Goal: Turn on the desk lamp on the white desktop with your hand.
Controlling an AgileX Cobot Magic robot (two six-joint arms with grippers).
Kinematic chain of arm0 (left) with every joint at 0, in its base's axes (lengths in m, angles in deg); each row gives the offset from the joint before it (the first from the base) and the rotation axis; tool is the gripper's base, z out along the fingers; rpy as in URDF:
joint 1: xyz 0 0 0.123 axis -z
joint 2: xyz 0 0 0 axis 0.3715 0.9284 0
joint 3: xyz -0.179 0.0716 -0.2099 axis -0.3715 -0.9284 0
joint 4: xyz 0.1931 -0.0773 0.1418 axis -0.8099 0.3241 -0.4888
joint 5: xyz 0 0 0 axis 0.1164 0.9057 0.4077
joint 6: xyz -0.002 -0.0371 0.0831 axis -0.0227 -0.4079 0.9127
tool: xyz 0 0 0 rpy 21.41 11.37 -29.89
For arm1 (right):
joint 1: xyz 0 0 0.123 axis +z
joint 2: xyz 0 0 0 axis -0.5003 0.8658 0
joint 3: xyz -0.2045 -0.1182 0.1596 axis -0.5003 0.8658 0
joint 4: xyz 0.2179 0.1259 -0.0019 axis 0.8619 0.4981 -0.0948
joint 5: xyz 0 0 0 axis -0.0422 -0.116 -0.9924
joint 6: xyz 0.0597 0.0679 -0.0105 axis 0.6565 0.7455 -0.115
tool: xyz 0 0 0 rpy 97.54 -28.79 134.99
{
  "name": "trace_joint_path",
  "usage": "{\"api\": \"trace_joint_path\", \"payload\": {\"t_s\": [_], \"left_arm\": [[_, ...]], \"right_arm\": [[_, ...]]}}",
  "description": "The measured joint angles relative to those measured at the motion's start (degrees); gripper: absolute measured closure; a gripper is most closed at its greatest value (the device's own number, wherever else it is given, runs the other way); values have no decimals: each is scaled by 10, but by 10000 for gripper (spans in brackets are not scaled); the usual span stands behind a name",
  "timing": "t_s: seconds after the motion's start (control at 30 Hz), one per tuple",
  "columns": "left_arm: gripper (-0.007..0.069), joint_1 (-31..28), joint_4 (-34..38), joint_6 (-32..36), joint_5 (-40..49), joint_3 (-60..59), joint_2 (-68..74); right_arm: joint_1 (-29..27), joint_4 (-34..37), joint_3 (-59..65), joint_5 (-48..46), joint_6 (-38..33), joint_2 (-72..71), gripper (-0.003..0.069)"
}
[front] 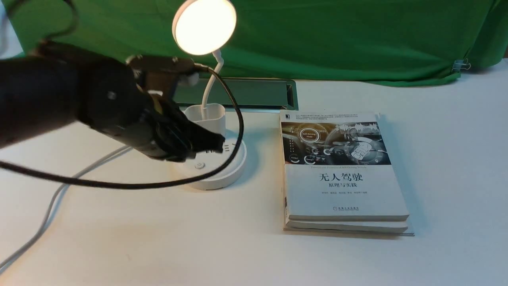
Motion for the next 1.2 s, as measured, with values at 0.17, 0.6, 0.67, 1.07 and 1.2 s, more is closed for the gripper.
{"api": "trace_joint_path", "payload": {"t_s": [0.17, 0.6, 0.67, 1.07, 1.2], "left_arm": [[623, 0, 32, 38, -33, -57, -200], [623, 0, 61, 66, -209, -384, -633], [623, 0, 78, 66, -211, -430, -661], [623, 0, 12, 70, -277, -539, -681], [623, -24, -25, 74, -358, -565, -724]], "right_arm": [[0, 0, 0, 0, 0, 0, 418], [0, 0, 0, 0, 0, 0, 418], [0, 0, 0, 0, 0, 0, 418], [0, 0, 0, 1, 0, 0, 418], [0, 0, 0, 0, 0, 0, 418]]}}
